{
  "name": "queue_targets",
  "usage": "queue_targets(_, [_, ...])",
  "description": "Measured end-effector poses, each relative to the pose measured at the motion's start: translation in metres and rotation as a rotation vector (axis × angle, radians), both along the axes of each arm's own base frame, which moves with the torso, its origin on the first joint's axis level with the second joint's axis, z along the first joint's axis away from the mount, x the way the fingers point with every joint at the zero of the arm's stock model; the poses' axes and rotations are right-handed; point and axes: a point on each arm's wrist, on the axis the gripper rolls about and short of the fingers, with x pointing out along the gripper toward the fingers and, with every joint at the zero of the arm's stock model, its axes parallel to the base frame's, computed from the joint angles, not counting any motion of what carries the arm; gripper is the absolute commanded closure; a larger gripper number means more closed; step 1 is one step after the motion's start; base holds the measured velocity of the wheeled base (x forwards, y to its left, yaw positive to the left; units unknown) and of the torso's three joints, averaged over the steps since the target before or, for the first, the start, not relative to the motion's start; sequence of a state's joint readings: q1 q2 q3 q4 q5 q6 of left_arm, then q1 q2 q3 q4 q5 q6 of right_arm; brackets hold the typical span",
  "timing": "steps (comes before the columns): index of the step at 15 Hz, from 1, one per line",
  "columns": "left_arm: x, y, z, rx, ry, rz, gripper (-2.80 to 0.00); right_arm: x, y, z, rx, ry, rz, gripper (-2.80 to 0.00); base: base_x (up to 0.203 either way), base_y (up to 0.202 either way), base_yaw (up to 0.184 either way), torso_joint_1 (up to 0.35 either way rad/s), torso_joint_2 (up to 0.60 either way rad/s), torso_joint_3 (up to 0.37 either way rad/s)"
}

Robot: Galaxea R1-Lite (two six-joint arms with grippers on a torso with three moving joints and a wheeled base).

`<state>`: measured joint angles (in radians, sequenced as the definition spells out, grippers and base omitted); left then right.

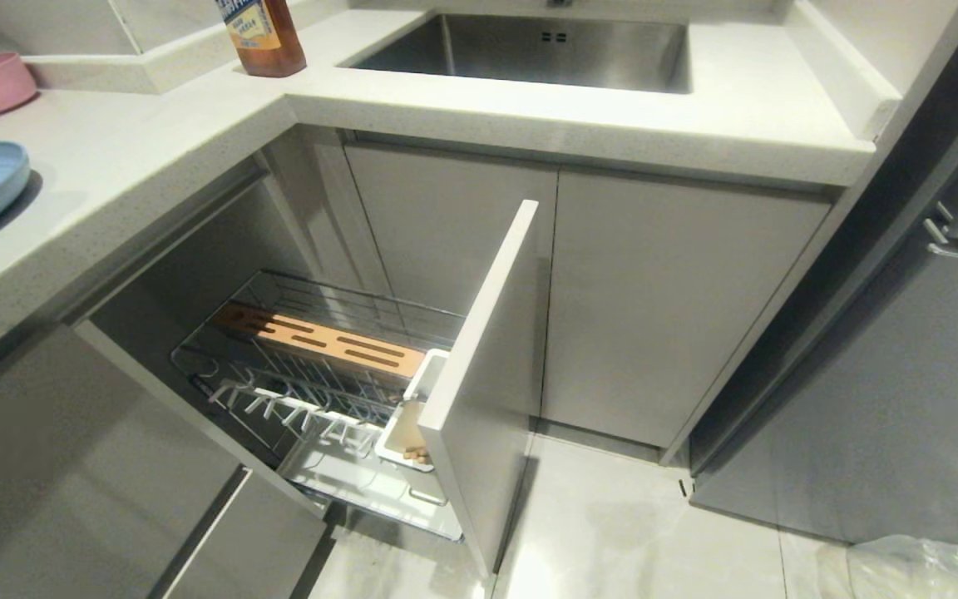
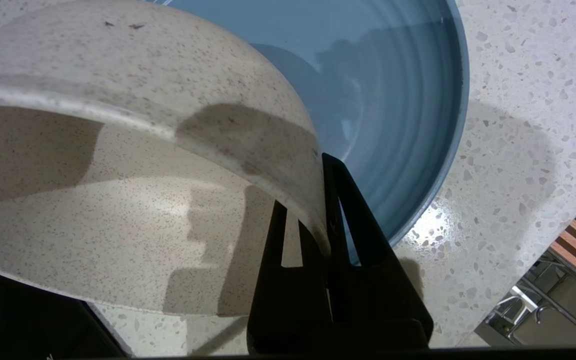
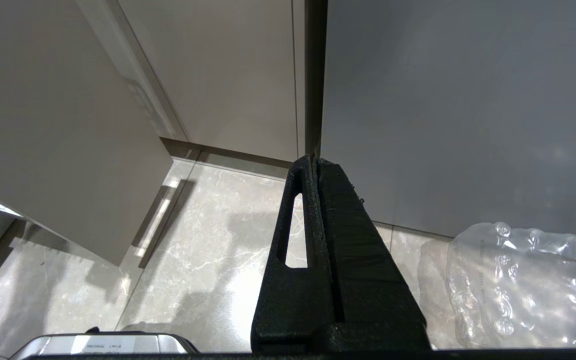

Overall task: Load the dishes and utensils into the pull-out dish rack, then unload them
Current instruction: Take the bowl out of the cupboard

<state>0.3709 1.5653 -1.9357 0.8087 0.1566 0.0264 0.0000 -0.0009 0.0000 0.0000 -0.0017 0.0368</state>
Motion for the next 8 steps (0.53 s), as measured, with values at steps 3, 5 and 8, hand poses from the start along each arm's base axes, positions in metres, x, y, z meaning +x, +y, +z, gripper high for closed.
queue_targets(3, [0.0008, 0.0004, -0.0002, 0.001, 0.000, 0.003, 0.00, 0.0000, 0.0000, 0.0000, 0.000, 0.000, 0.000, 0.00, 0.000, 0.000, 0.000, 0.000, 0.00, 0.000])
queue_targets(5, [0.0009, 0.0005, -0.0004, 0.001, 0.001, 0.003, -2.80, 0.0000, 0.0000, 0.0000, 0.000, 0.000, 0.000, 0.00, 0.000, 0.000, 0.000, 0.000, 0.00, 0.000])
queue_targets(8, [0.0011, 0.0005, 0.0002, 0.002, -0.005, 0.002, -2.80, 0.0000, 0.0000, 0.0000, 0.000, 0.000, 0.000, 0.00, 0.000, 0.000, 0.000, 0.000, 0.00, 0.000])
